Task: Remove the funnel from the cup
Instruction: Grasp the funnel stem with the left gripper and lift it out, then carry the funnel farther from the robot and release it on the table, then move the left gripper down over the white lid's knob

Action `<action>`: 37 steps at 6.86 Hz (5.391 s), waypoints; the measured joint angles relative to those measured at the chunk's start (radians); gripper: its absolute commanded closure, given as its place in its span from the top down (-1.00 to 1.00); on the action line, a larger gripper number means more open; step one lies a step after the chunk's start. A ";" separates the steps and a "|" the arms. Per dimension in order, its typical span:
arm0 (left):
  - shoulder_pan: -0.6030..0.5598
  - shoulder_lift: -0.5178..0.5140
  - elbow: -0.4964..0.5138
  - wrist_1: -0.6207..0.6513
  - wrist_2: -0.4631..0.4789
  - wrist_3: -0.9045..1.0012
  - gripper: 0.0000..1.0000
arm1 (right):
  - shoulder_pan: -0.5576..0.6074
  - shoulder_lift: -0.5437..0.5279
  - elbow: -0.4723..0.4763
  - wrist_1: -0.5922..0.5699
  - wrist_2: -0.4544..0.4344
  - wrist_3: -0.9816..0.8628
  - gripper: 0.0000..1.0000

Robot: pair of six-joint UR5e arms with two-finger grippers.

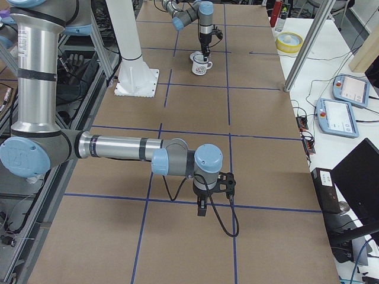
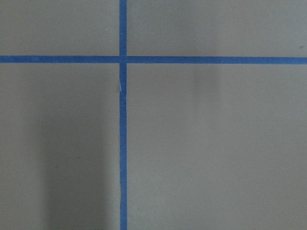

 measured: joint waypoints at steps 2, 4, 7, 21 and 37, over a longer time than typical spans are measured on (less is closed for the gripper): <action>0.000 0.006 -0.060 0.054 0.000 0.001 -1.00 | 0.000 0.000 0.000 0.000 0.000 0.000 1.00; -0.013 0.003 -0.187 0.193 -0.003 0.004 -1.00 | 0.000 0.000 0.000 0.000 0.000 0.000 1.00; -0.110 -0.017 -0.238 0.274 0.030 -0.002 -1.00 | 0.000 0.000 0.000 0.000 0.000 0.000 1.00; -0.190 -0.010 0.653 -0.930 0.673 -0.552 -0.86 | 0.000 0.000 0.000 0.000 0.000 0.000 1.00; -0.066 0.424 -0.297 -0.058 0.040 0.131 1.00 | 0.000 0.000 0.000 0.000 0.000 0.000 1.00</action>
